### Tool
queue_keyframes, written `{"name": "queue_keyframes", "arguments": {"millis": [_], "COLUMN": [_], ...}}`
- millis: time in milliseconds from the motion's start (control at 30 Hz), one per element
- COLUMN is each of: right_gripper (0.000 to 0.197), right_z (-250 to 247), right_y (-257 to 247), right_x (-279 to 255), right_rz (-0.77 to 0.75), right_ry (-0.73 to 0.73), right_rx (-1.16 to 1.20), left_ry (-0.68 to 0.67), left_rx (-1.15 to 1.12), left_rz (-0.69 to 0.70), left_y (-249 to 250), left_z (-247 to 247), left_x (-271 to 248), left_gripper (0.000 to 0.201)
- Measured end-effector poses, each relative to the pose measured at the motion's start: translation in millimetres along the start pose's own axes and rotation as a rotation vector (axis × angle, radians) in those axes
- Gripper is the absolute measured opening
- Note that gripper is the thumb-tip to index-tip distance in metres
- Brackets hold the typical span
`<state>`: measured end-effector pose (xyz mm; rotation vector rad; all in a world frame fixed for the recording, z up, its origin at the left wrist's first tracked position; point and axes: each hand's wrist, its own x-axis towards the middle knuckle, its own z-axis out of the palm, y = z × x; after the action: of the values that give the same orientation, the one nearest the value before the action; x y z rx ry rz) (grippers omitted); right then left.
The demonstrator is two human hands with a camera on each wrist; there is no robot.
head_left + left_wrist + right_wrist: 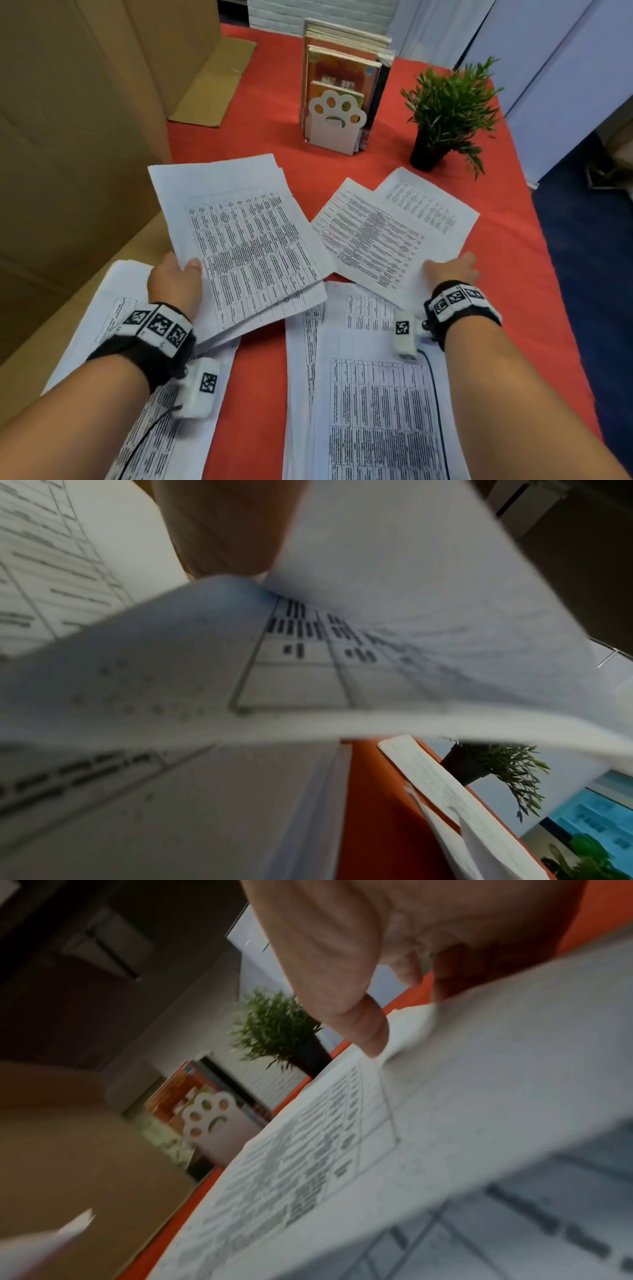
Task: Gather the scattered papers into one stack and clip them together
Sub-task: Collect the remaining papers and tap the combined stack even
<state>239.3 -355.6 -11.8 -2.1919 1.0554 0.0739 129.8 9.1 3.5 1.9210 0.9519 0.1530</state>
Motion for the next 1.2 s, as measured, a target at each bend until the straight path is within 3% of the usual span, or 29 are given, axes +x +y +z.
{"name": "queue_keyframes", "arguments": {"millis": [100, 267, 367, 500, 567, 667, 733, 800, 967, 1067, 1200], "right_gripper": [0.074, 0.027, 0.011, 0.024, 0.020, 0.030, 0.028, 0.012, 0.024, 0.025, 0.050], "right_z": [8, 3, -14, -38, -54, -73, -79, -76, -64, -52, -46], "right_y": [-7, -11, -10, -9, -11, -4, 13, 38, 108, 147, 189], "right_x": [-3, -1, -2, -6, -17, -50, -77, -100, -155, -177, -195], "right_rz": [-0.020, -0.187, -0.297, -0.282, -0.285, -0.299, -0.299, -0.290, -0.179, -0.095, 0.002], "right_ry": [-0.075, -0.079, -0.023, -0.027, -0.053, -0.112, -0.139, -0.130, -0.137, -0.254, -0.472], "right_rx": [0.052, 0.005, 0.152, 0.378, 0.340, 0.332, 0.345, 0.334, 0.357, 0.471, 0.527], "left_ry": [-0.032, -0.089, -0.102, -0.139, -0.165, -0.214, -0.286, -0.369, -0.504, -0.519, -0.498], "left_rx": [-0.011, -0.037, -0.075, -0.137, -0.191, -0.257, -0.315, -0.349, -0.346, -0.265, -0.036], "left_rz": [-0.014, -0.013, -0.024, -0.058, -0.073, -0.090, -0.118, -0.151, -0.249, -0.263, -0.171], "left_y": [-8, -8, -7, -6, -4, 2, 5, 1, -22, -43, -68], "left_z": [7, 9, 5, -3, -6, -12, -17, -20, -19, -13, -1], "left_x": [-2, -11, -13, -23, -31, -53, -73, -92, -135, -150, -157], "left_gripper": [0.034, 0.036, 0.036, 0.033, 0.032, 0.015, 0.010, 0.014, 0.022, 0.026, 0.020]}}
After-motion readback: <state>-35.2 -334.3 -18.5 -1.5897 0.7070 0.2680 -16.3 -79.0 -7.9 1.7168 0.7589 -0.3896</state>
